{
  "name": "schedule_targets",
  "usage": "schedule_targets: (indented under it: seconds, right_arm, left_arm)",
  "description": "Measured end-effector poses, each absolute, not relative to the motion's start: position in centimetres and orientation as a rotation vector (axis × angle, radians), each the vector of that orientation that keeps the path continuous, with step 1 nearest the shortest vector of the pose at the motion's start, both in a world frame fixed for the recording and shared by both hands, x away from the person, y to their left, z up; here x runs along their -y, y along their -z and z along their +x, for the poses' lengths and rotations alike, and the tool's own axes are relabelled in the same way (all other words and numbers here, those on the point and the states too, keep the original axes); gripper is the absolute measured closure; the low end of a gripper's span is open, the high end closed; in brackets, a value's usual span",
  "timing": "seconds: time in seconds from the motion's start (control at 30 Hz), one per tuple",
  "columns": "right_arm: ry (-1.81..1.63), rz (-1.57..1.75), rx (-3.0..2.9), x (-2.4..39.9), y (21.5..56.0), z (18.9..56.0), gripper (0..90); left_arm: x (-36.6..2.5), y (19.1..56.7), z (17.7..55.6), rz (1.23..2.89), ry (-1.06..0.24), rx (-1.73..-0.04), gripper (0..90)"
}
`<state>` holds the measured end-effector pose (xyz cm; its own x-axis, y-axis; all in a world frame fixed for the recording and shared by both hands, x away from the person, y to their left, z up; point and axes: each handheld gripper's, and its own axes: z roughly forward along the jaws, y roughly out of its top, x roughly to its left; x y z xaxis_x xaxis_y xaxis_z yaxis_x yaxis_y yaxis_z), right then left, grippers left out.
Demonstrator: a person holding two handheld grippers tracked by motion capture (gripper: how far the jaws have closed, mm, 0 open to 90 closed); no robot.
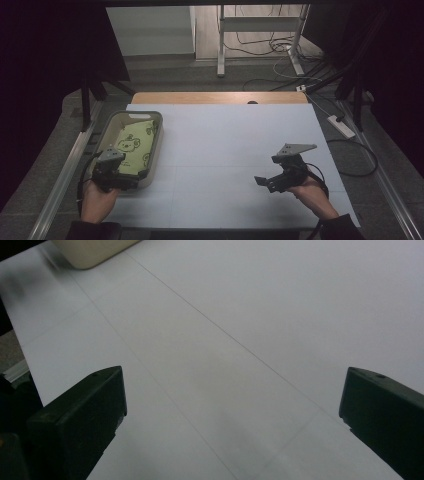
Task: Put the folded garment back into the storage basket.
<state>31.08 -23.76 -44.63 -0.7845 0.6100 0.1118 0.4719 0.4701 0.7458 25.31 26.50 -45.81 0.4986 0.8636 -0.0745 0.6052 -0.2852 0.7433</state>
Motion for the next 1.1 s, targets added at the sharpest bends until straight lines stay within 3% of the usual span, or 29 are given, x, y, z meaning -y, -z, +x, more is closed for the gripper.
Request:
schedule_targets:
  seconds: [1.1]
  right_arm:
    - [-1.105, 1.119, -2.403, 30.4, 44.9, 26.6, 0.0]
  left_arm:
    - [-27.5, 46.5, 21.7, 1.993, -0.436, -1.266, 0.0]
